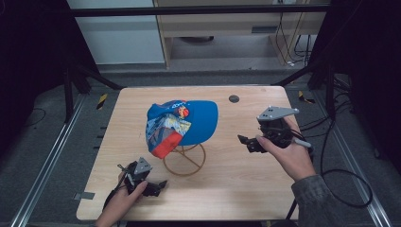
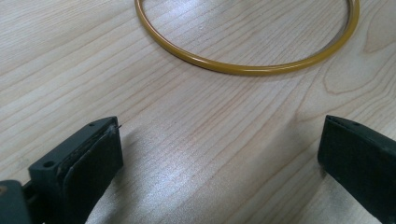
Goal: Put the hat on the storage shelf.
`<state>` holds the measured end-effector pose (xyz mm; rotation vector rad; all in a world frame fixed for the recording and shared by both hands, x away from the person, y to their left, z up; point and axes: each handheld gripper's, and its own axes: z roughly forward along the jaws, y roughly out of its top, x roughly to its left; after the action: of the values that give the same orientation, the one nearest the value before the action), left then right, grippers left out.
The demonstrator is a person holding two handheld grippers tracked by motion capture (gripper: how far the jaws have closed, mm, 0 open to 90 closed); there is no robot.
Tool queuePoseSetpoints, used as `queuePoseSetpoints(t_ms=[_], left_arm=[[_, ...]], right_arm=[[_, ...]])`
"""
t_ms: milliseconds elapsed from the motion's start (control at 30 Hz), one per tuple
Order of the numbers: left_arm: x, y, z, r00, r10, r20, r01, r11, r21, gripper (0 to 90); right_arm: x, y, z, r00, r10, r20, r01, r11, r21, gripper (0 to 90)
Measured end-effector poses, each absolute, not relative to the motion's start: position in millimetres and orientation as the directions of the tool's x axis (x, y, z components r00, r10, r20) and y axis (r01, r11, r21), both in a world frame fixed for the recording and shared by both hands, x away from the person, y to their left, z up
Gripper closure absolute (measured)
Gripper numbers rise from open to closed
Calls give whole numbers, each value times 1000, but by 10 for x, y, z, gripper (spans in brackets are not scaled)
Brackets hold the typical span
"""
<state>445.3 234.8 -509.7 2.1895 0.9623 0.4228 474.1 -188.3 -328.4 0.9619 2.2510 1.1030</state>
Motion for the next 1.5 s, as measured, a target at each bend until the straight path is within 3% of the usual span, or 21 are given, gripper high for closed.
queuePoseSetpoints(t_ms=[633, 1500], left_arm=[[4452, 2348, -5097, 670, 742, 17, 514, -480, 711, 0], [4451, 2347, -5097, 670, 742, 17, 514, -480, 711, 0]], right_arm=[[4646, -1943, -4093, -638, 769, -48, 477, 443, 759, 127], [4528, -1931, -4755, -610, 792, 23, 546, 400, 736, 132]])
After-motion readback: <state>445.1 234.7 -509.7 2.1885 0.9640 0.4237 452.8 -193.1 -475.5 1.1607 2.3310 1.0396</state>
